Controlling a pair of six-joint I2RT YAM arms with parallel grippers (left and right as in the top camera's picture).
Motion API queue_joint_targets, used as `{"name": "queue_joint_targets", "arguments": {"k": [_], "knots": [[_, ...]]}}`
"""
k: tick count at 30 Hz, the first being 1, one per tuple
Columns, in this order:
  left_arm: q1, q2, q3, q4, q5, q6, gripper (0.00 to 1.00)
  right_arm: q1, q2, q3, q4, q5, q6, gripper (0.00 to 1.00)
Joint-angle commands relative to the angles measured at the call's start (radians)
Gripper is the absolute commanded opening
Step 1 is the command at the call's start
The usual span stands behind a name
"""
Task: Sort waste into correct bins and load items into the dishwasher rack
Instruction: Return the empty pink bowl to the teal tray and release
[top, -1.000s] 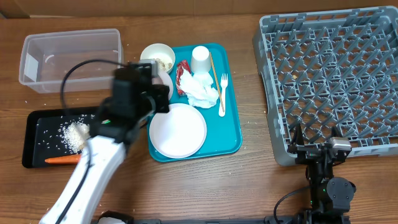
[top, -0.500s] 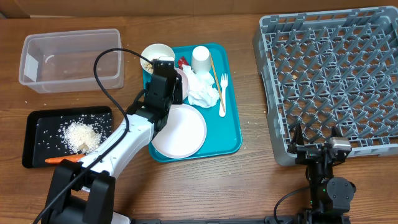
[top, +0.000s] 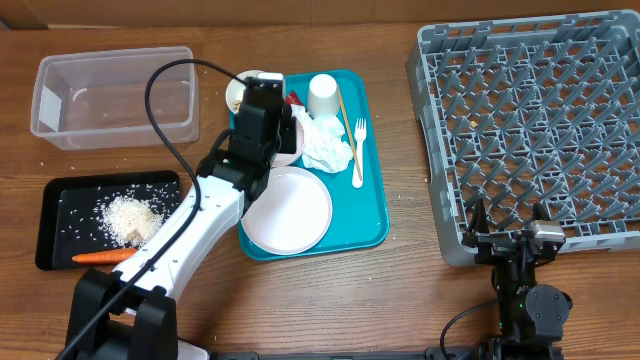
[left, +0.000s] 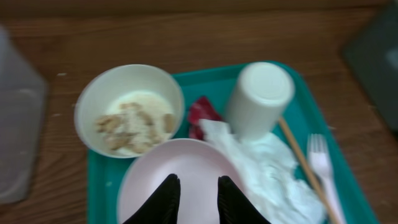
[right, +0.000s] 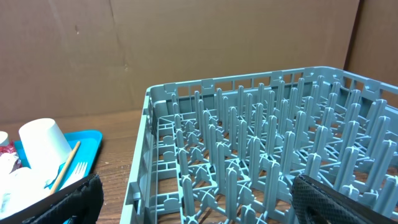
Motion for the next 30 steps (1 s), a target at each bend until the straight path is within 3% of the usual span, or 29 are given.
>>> {"name": "queue_joint_targets", "arguments": {"k": [1, 6, 11, 18, 20, 25, 30], "knots": [[-0.009, 0.031, 0.021, -0.011, 0.289, 0.023, 0.27, -0.003, -0.008, -0.01, 0.006, 0.006, -0.001, 1.0], [-0.034, 0.141, 0.021, 0.004, 0.283, 0.01, 0.49, -0.003, -0.008, -0.01, 0.006, 0.006, -0.001, 1.0], [-0.033, 0.202, 0.021, -0.001, 0.157, -0.025, 0.51, -0.003, -0.008, -0.01, 0.006, 0.006, -0.001, 1.0], [-0.033, 0.22, 0.021, -0.06, 0.124, 0.023, 0.56, -0.003, -0.008, -0.01, 0.006, 0.006, -0.001, 1.0], [-0.033, 0.22, 0.021, -0.073, 0.09, 0.027, 0.54, -0.003, -0.008, -0.01, 0.006, 0.006, -0.001, 1.0], [-0.032, 0.22, 0.02, -0.133, 0.058, 0.073, 0.33, -0.003, -0.008, -0.01, 0.006, 0.006, -0.001, 1.0], [-0.033, 0.203, 0.023, -0.139, 0.021, 0.071, 0.2, -0.003, -0.008, -0.01, 0.006, 0.006, -0.001, 1.0]]}}
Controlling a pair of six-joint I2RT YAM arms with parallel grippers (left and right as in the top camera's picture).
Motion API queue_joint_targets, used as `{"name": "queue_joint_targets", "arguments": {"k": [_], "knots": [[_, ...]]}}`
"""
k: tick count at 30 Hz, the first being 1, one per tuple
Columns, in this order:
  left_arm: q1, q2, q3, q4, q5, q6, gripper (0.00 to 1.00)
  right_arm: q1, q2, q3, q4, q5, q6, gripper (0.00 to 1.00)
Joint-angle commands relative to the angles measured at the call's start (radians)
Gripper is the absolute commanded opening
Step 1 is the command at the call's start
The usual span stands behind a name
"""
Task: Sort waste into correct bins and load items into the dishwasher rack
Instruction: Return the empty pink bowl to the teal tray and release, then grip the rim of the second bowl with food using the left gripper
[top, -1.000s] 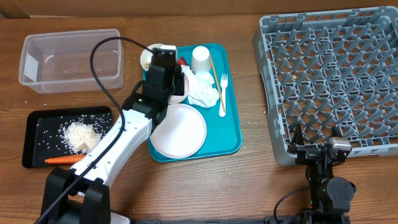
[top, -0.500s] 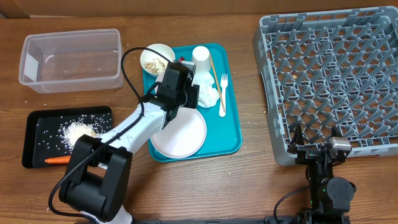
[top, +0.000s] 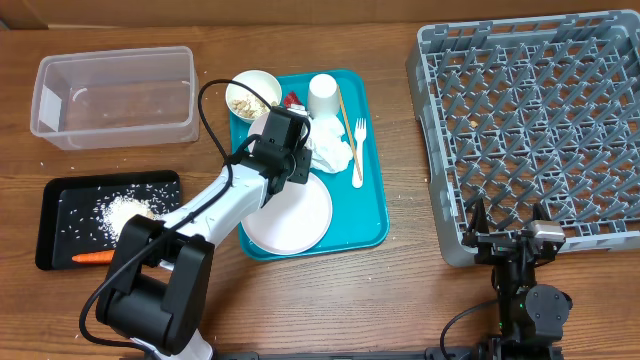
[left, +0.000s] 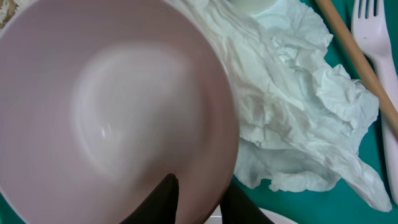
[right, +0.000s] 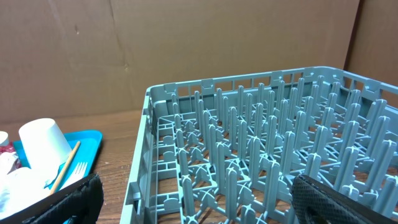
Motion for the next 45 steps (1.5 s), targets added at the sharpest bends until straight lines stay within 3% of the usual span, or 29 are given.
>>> {"name": "queue_joint_targets", "arguments": {"k": [1, 5, 10, 11, 13, 14, 18, 21, 23, 28, 35, 39, 45], "knots": [[-0.001, -0.012, 0.019, -0.002, -0.05, 0.021, 0.19, -0.003, -0.008, -0.01, 0.006, 0.006, -0.001, 1.0], [-0.001, -0.073, 0.035, -0.021, -0.102, 0.017, 0.15, -0.003, -0.008, -0.01, 0.006, 0.006, -0.001, 1.0], [-0.001, -0.119, 0.037, -0.047, -0.111, 0.017, 0.19, -0.003, -0.008, -0.01, 0.006, 0.006, -0.001, 1.0], [-0.001, -0.122, 0.037, -0.053, -0.111, 0.017, 0.22, -0.003, -0.008, -0.01, 0.006, 0.006, -0.001, 1.0], [-0.001, -0.124, 0.037, -0.056, -0.119, 0.018, 0.45, -0.003, -0.008, -0.01, 0.006, 0.006, -0.001, 1.0], [-0.001, -0.124, 0.037, -0.051, -0.129, 0.018, 0.51, -0.003, -0.008, -0.01, 0.006, 0.006, -0.001, 1.0], [0.004, -0.124, 0.059, 0.085, -0.201, 0.073, 0.52, -0.003, -0.008, -0.01, 0.006, 0.006, -0.001, 1.0], [0.037, -0.122, 0.082, 0.164, -0.161, 0.124, 0.53, -0.003, -0.008, -0.01, 0.006, 0.006, -0.001, 1.0], [0.069, -0.114, 0.124, 0.122, -0.09, 0.13, 0.55, -0.003, -0.008, -0.01, 0.006, 0.006, -0.001, 1.0], [0.18, -0.015, 0.393, -0.188, 0.076, 0.092, 0.63, -0.003, -0.008, -0.01, 0.006, 0.006, -0.001, 1.0], [0.208, 0.201, 0.851, -0.576, 0.108, 0.203, 0.65, -0.003, -0.008, -0.01, 0.006, 0.006, -0.001, 1.0], [0.187, 0.338, 0.972, -0.647, 0.131, 0.205, 0.68, -0.003, -0.008, -0.01, 0.006, 0.006, -0.001, 1.0], [0.174, 0.464, 0.973, -0.631, 0.178, 0.174, 0.68, -0.003, -0.008, -0.01, 0.006, 0.006, -0.001, 1.0]]}}
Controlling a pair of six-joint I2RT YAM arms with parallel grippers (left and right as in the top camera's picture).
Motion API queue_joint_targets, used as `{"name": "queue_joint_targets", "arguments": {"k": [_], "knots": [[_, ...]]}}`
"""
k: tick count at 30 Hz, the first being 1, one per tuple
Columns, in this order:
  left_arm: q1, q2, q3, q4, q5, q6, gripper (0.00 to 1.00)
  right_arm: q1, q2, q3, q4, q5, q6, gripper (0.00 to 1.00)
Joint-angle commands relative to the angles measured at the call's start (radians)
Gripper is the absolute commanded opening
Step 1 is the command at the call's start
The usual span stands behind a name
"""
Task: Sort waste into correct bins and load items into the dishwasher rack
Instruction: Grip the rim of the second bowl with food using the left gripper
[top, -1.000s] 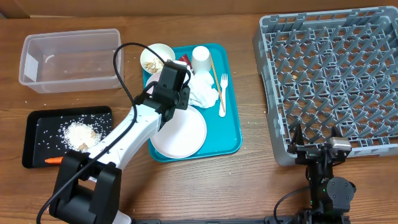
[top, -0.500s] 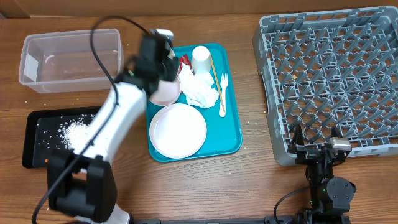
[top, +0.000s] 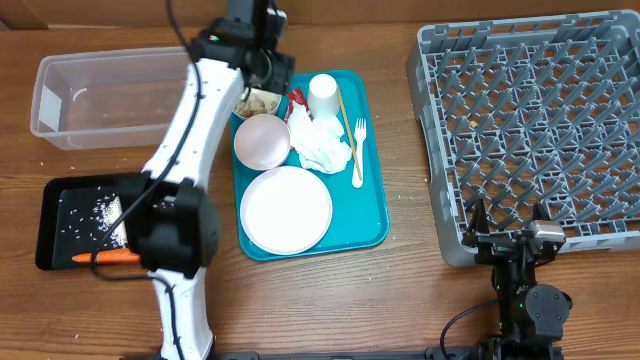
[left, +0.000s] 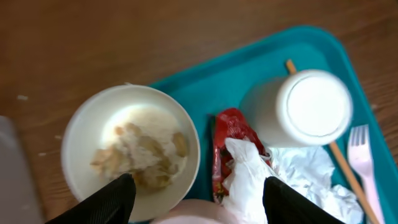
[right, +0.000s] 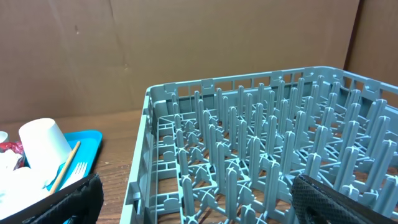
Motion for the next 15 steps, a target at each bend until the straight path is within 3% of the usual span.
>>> {"name": "queue_joint_targets", "arguments": {"k": [1, 10, 15], "knots": [[-0.005, 0.091, 0.012, 0.006, 0.044, -0.005, 0.68, -0.003, -0.008, -0.01, 0.006, 0.006, -0.001, 1.0], [-0.003, 0.137, 0.012, 0.039, -0.003, -0.034, 0.68, -0.003, -0.008, -0.01, 0.006, 0.006, -0.001, 1.0], [-0.003, 0.15, 0.007, 0.038, -0.008, -0.034, 0.61, -0.003, -0.008, -0.01, 0.006, 0.006, -0.001, 1.0]]}}
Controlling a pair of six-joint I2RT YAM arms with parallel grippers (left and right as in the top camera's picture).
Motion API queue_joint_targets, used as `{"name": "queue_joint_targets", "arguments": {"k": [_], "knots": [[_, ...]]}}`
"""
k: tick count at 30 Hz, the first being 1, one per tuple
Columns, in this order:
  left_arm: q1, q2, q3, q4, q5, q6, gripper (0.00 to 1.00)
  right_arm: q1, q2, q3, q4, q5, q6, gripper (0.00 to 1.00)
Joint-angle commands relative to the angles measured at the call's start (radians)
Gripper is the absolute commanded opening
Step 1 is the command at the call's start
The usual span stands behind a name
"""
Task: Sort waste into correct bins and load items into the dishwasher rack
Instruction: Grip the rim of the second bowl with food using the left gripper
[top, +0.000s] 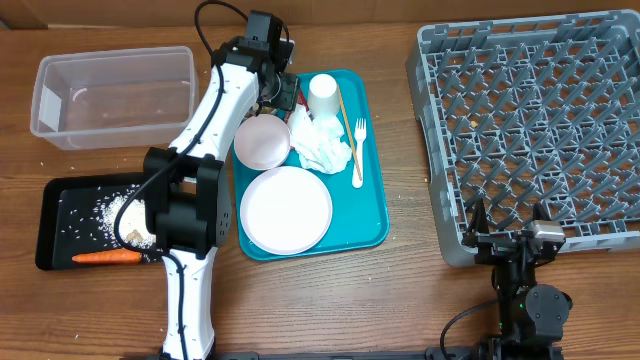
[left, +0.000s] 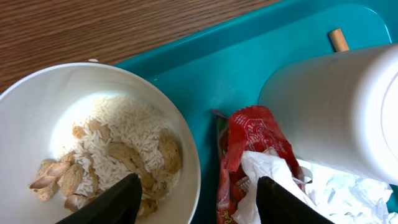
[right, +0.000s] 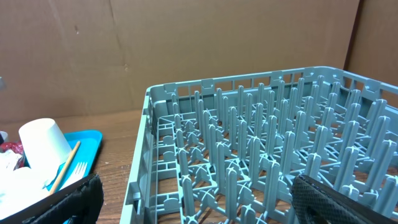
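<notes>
My left gripper hangs open and wide over the back left of the teal tray. One finger is over a white bowl of rice and peanuts, the other over a crumpled napkin. The bowl's right rim and a red wrapper lie between them. Beside these stand an upturned white cup, a pink bowl, a white plate, a fork and a chopstick. My right gripper is open and holds nothing, at the near edge of the grey rack.
A clear plastic bin stands at the back left. A black tray holding rice and a carrot sits at the front left. Bare wood separates the teal tray from the rack.
My left gripper has come down closer to the rice bowl and the red wrapper, still open wide. The right arm has not moved.
My left gripper was nearly shut above the pink bowl, then had its fingers at that bowl's rim. Later it stood open and high over the rice bowl, the pink bowl lying on the tray beside the napkin. Now it hangs low over bowl and wrapper.
</notes>
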Motion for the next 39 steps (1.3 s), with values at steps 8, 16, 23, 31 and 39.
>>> {"name": "queue_joint_targets", "arguments": {"k": [8, 16, 23, 31, 39], "knots": [[0.0, 0.022, -0.006, -0.001, -0.027, -0.01, 0.57, -0.003, -0.008, -0.01, 0.006, 0.006, -0.001, 1.0], [0.001, 0.031, -0.006, -0.006, -0.056, -0.01, 0.56, -0.003, -0.008, -0.01, 0.006, 0.006, -0.001, 1.0], [0.0, 0.058, -0.006, -0.027, -0.055, -0.01, 0.58, -0.003, -0.008, -0.01, 0.006, 0.006, -0.001, 1.0], [0.0, 0.059, -0.006, -0.015, -0.056, -0.01, 0.48, -0.003, -0.008, -0.01, 0.006, 0.006, -0.001, 1.0], [0.0, 0.057, 0.008, -0.016, -0.056, -0.011, 0.14, -0.003, -0.008, -0.01, 0.006, 0.006, -0.001, 1.0]]}}
